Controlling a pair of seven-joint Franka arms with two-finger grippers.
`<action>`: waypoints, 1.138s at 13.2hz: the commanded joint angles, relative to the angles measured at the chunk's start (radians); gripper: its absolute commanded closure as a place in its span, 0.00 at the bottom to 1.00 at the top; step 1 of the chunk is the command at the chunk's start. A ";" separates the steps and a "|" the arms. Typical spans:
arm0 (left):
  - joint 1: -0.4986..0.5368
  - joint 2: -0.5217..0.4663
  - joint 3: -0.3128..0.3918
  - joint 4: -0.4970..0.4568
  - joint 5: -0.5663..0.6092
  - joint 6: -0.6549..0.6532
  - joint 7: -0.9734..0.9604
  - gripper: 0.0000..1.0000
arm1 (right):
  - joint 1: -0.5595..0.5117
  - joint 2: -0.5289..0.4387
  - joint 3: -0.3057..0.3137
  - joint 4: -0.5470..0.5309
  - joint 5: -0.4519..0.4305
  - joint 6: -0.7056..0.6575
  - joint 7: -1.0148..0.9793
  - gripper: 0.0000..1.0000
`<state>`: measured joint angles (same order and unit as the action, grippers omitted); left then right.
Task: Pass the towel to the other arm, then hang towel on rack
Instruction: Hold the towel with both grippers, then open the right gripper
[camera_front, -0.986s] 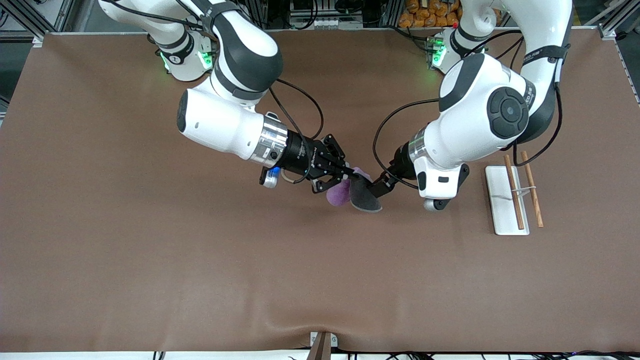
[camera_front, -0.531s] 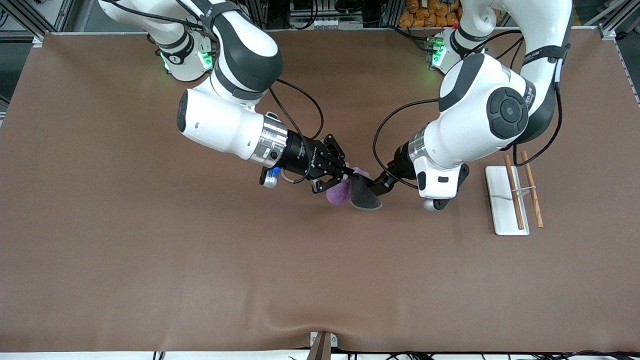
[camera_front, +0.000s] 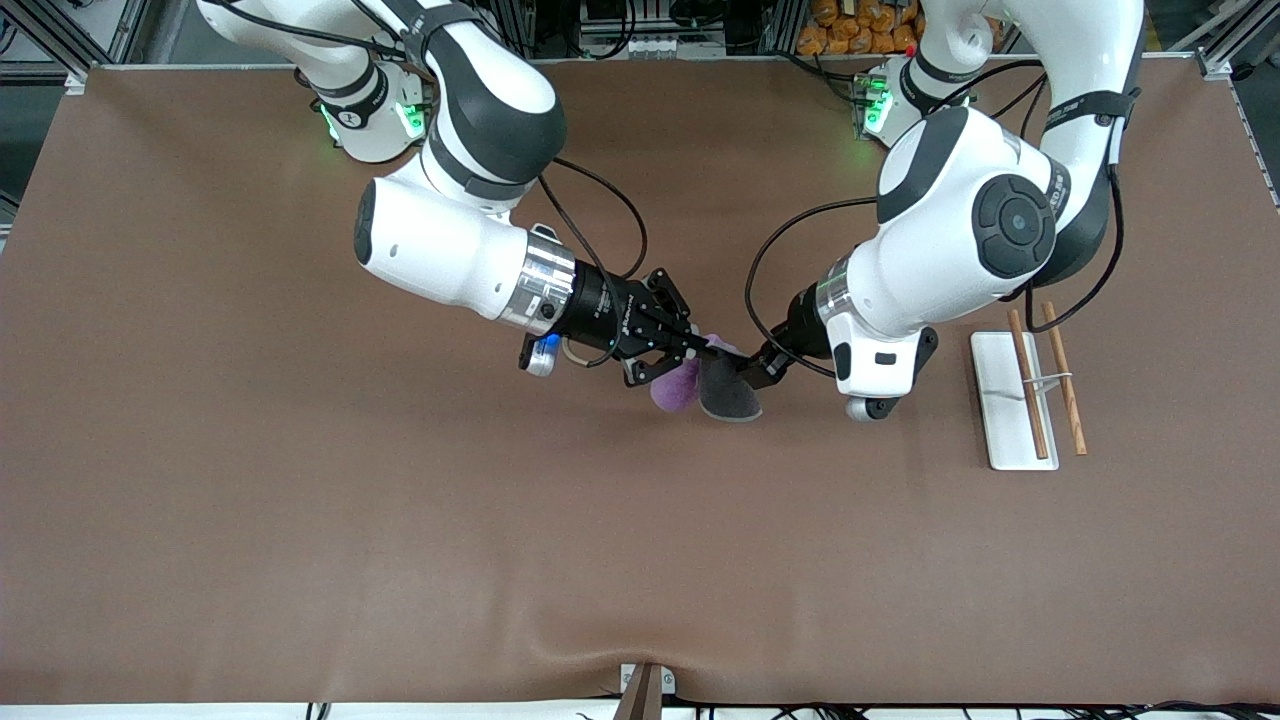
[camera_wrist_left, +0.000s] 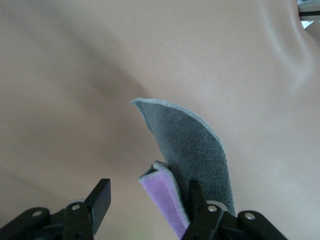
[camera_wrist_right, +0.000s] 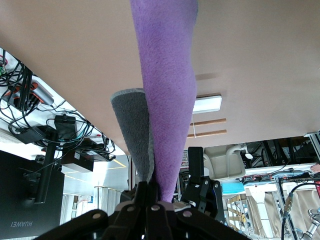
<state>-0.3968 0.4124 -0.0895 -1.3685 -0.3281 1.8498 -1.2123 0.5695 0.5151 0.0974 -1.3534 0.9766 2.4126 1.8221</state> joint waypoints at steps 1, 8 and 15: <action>-0.004 -0.004 -0.001 0.000 0.017 -0.012 0.002 0.32 | 0.013 0.020 -0.013 0.036 0.008 -0.003 0.017 1.00; -0.002 0.000 0.001 0.003 0.017 0.000 0.003 0.45 | 0.013 0.019 -0.013 0.036 0.008 -0.003 0.017 1.00; -0.002 0.009 0.001 0.012 0.015 0.028 0.000 0.64 | 0.013 0.019 -0.013 0.036 0.001 -0.003 0.017 1.00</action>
<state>-0.3975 0.4173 -0.0890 -1.3693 -0.3281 1.8735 -1.2115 0.5695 0.5152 0.0973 -1.3530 0.9763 2.4126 1.8221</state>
